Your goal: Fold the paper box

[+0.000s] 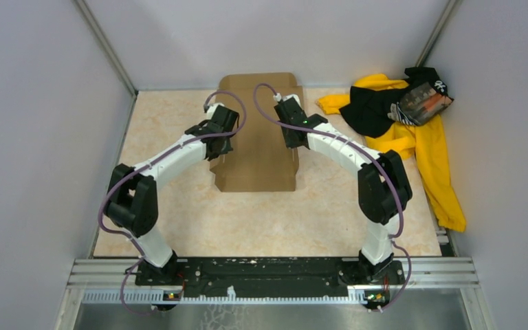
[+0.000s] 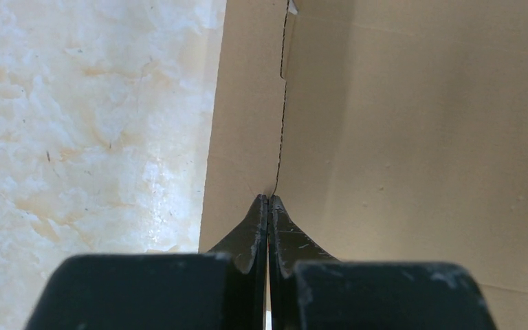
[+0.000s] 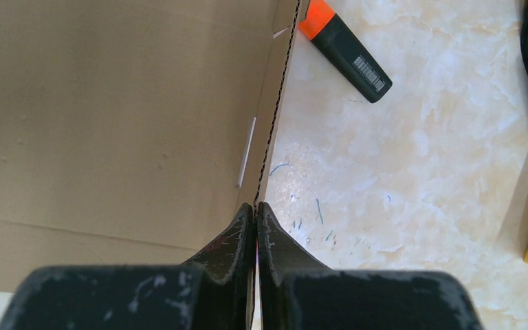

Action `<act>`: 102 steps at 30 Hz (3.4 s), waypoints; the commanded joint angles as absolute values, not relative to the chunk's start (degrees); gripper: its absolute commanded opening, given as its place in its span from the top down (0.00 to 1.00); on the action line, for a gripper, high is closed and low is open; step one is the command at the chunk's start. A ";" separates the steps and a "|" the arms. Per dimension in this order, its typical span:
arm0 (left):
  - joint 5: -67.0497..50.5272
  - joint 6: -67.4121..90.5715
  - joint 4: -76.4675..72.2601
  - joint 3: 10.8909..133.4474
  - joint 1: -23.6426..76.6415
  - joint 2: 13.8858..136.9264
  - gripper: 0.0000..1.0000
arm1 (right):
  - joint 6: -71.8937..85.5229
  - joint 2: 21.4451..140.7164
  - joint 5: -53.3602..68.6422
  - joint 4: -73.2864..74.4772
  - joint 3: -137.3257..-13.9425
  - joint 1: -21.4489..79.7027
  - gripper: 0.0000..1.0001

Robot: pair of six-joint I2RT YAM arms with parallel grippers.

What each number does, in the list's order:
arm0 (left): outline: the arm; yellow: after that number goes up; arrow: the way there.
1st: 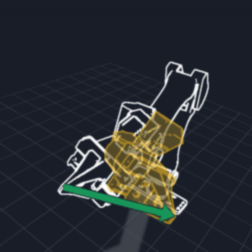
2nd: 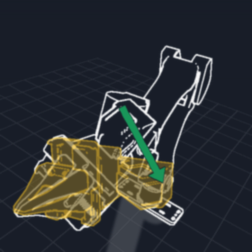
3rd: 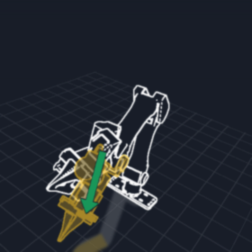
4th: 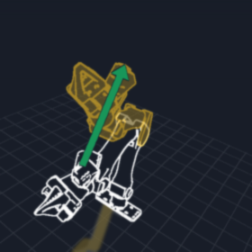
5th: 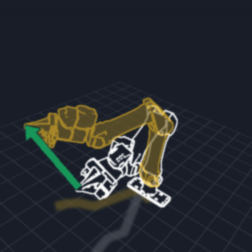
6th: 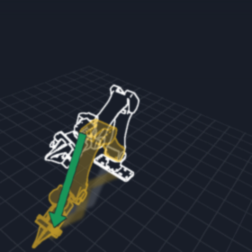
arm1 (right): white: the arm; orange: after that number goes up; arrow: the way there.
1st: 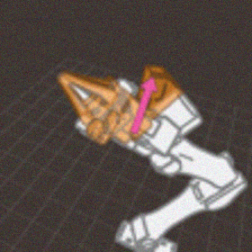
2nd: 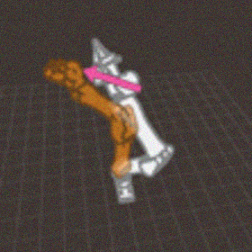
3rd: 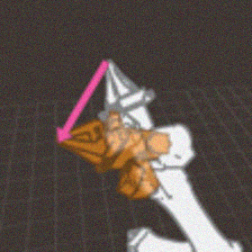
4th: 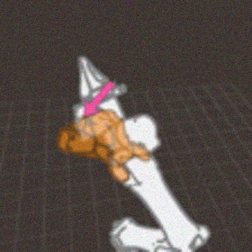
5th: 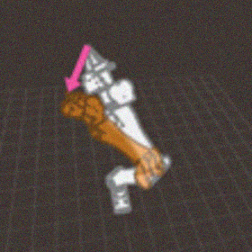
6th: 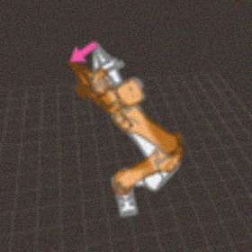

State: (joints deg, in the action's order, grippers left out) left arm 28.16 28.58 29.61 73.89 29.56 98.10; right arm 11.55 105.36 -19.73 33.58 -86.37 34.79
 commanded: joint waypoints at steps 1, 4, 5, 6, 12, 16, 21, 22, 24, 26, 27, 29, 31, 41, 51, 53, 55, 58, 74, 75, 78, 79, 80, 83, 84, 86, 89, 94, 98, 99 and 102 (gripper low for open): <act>28.74 30.30 29.50 76.15 30.54 98.82 1.00 | 12.04 105.33 -19.65 32.46 -89.01 36.28 1.00; 28.75 30.47 29.71 76.05 30.57 98.81 1.00 | 12.04 105.21 -19.90 32.05 -88.20 36.27 1.00; 28.68 30.64 29.71 76.03 30.52 98.79 1.00 | 12.04 105.11 -19.87 31.89 -87.95 36.30 1.00; 28.59 30.74 29.71 76.03 30.61 98.79 1.00 | 12.04 105.12 -19.79 31.76 -87.84 36.29 1.00; 26.46 31.76 28.76 75.85 30.80 99.06 1.00 | 12.55 105.18 -18.74 31.30 -87.80 36.30 1.00; 25.55 32.38 28.22 75.76 30.90 99.05 1.00 | 12.56 105.03 -18.63 31.29 -87.74 36.30 1.00; 27.09 32.00 29.67 76.04 30.70 98.17 0.86 | 12.61 103.51 -19.75 32.09 -86.84 36.17 0.83; 28.00 31.72 30.37 76.18 30.56 97.47 0.78 | 12.39 102.77 -20.28 32.22 -86.45 36.16 0.77; 28.98 30.41 30.87 76.22 29.85 95.37 0.58 | 11.74 100.78 -21.01 32.48 -85.54 35.93 0.64; 28.63 28.89 31.01 76.41 28.84 92.89 0.51 | 11.08 98.63 -20.88 33.09 -84.93 35.12 0.58; 28.28 28.34 31.20 76.69 28.45 91.59 0.47 | 10.73 97.58 -20.72 33.39 -84.72 34.69 0.56; 27.40 27.01 31.06 76.98 27.92 88.98 0.40 | 10.11 95.30 -19.74 33.89 -84.03 33.77 0.53; 26.75 26.69 31.34 76.85 27.75 86.18 0.36 | 8.99 92.95 -17.88 34.38 -83.27 33.33 0.49; 17.80 32.84 27.09 59.34 27.17 73.13 0.01 | 11.06 80.34 -7.14 31.99 -67.08 33.25 0.41; 17.59 39.64 21.34 43.41 27.18 66.09 0.01 | 20.50 80.22 -1.13 21.07 -54.88 35.26 0.41; 18.14 40.44 20.37 41.74 27.18 65.52 0.01 | 21.09 81.33 -2.00 20.53 -55.13 35.86 0.41; 18.66 40.72 20.83 41.16 27.24 65.52 0.01 | 21.67 82.24 -2.78 19.95 -55.26 36.11 0.41; 19.32 40.85 21.44 40.62 27.24 65.35 0.01 | 22.36 83.55 -2.00 18.61 -55.22 36.21 0.41; 19.98 41.50 22.67 39.85 27.16 62.69 0.01 | 23.58 92.25 -5.77 19.58 -59.88 38.14 0.66; 19.91 41.63 22.67 39.78 27.22 62.87 0.01 | 23.58 92.59 -6.82 20.07 -60.38 38.41 0.68; 19.41 42.07 22.42 39.65 27.24 63.25 0.01 | 23.17 93.99 -9.63 21.70 -62.41 39.39 0.73; 19.26 42.10 22.23 39.48 27.20 63.30 0.01 | 23.00 94.55 -10.27 22.24 -63.06 39.76 0.76; 19.15 42.10 22.02 39.33 27.18 63.40 0.01 | 22.90 95.24 -10.94 22.76 -63.73 39.97 0.78; 18.86 42.12 21.63 39.12 27.22 63.65 0.01 | 22.68 96.87 -12.68 24.44 -65.52 40.91 0.90; 18.68 42.10 21.55 39.11 27.24 63.68 0.01 | 22.67 97.29 -12.93 24.77 -66.04 41.09 0.93; 18.50 42.09 21.40 39.13 27.17 63.72 0.01 | 22.76 97.56 -12.94 25.52 -66.77 41.27 0.98; 18.15 42.50 21.06 38.98 27.23 63.53 0.01 | 22.91 97.30 -12.63 26.74 -67.95 41.39 1.00; 17.79 45.83 22.02 38.83 27.06 62.75 0.01 | 23.22 95.13 -10.99 28.93 -70.92 41.31 1.00; 13.97 47.62 22.40 39.53 26.92 62.62 0.01 | 23.63 93.63 -8.86 30.74 -74.10 41.29 1.00; 12.86 47.36 22.00 39.54 26.86 62.47 0.01 | 23.53 93.38 -8.01 31.19 -75.06 41.28 1.00; 12.16 45.86 22.75 40.47 26.88 61.71 0.01 | 21.59 93.67 -7.95 35.29 -79.02 41.24 1.00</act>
State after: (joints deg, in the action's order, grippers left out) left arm 15.05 45.47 22.31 39.29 27.22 63.61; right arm 23.11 96.73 -9.19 31.86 -72.44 40.77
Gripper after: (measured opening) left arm 0.987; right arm 0.009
